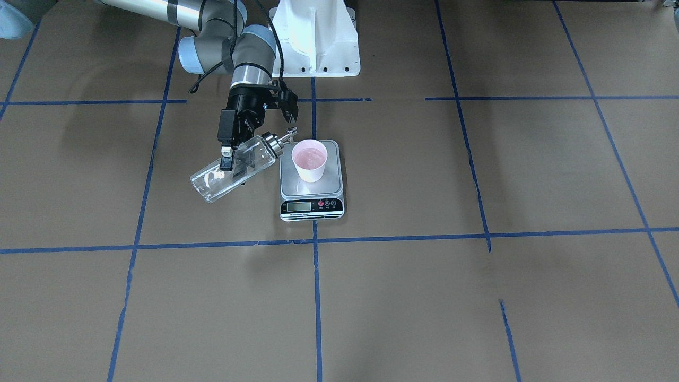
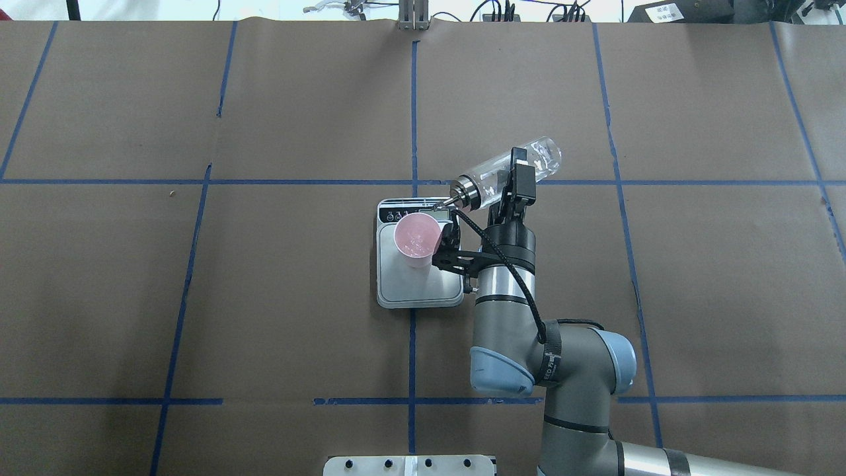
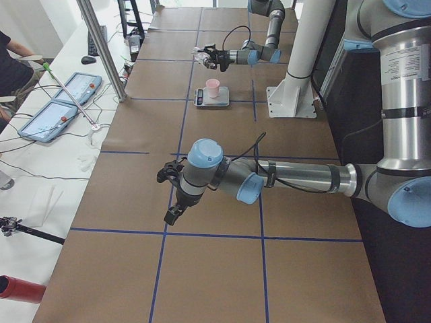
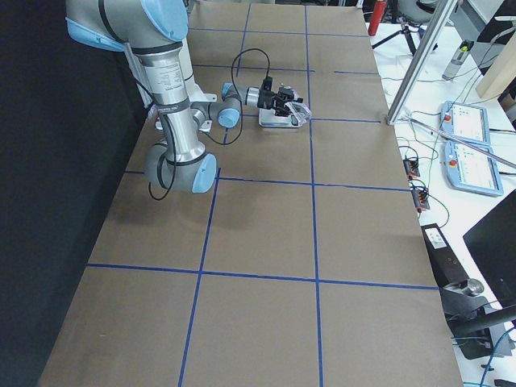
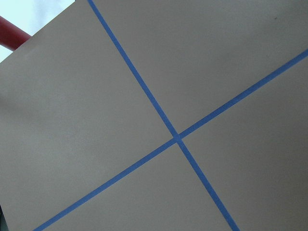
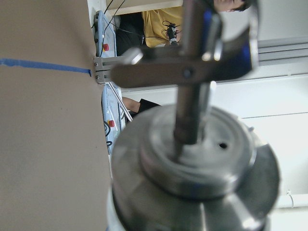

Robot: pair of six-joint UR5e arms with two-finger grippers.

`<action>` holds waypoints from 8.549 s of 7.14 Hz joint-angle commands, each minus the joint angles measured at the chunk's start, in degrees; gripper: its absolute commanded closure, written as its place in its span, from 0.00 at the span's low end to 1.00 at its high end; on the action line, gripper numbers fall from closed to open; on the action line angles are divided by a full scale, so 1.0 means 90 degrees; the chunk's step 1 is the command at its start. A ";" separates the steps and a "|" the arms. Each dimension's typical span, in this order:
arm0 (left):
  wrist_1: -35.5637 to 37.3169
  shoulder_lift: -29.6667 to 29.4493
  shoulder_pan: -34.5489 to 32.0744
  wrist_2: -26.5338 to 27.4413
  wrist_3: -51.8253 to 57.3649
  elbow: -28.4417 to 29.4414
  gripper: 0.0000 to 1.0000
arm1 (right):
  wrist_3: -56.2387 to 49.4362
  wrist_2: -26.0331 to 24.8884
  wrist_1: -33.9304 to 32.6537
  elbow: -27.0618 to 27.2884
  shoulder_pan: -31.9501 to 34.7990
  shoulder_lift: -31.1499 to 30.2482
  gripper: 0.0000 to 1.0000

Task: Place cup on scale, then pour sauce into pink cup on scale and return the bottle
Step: 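Tip the bottle upright and carry it back with the right gripper, then lower the bottle with the right gripper onto its original spot, then open the right gripper and withdraw it from the bottle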

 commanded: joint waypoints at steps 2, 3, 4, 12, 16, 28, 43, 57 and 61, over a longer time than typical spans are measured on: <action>0.0023 -0.0034 0.0002 0.0000 -0.0008 -0.0001 0.00 | 0.1399 0.0766 0.0971 0.0306 0.0012 -0.0121 1.00; 0.0023 -0.0044 -0.0008 0.0000 -0.0008 -0.0001 0.00 | 0.1710 0.0973 0.1490 0.0307 0.0041 -0.0248 1.00; 0.0023 -0.0044 -0.0008 0.0000 -0.0008 -0.0001 0.00 | 0.2448 0.1188 0.1534 0.0326 0.0099 -0.0288 1.00; 0.0023 -0.0093 -0.0086 0.0010 -0.0008 -0.0254 0.00 | 0.8071 0.4225 0.1515 0.1098 0.1554 -0.1840 1.00; 0.0023 -0.0093 -0.0135 0.0010 -0.0008 -0.0313 0.00 | 0.8208 0.4402 0.1253 0.1068 0.1701 -0.2338 1.00; 0.0023 -0.0103 -0.0135 0.0010 -0.0008 -0.0274 0.00 | 0.8501 0.5624 0.0001 0.1645 0.1643 -0.2475 1.00; 0.0023 -0.0161 -0.0135 0.0010 -0.0008 -0.0303 0.00 | 0.8374 0.5965 -0.0009 0.1566 0.1653 -0.2554 0.00; 0.0013 -0.0044 -0.0164 0.0010 0.0002 -0.0479 0.00 | 0.7122 1.1127 -0.3811 0.4592 0.3140 -0.2606 0.00; 0.0023 0.0014 -0.0174 0.0010 0.0002 -0.0655 0.00 | 0.2528 1.2320 -0.4989 0.3788 0.6030 -0.2378 0.00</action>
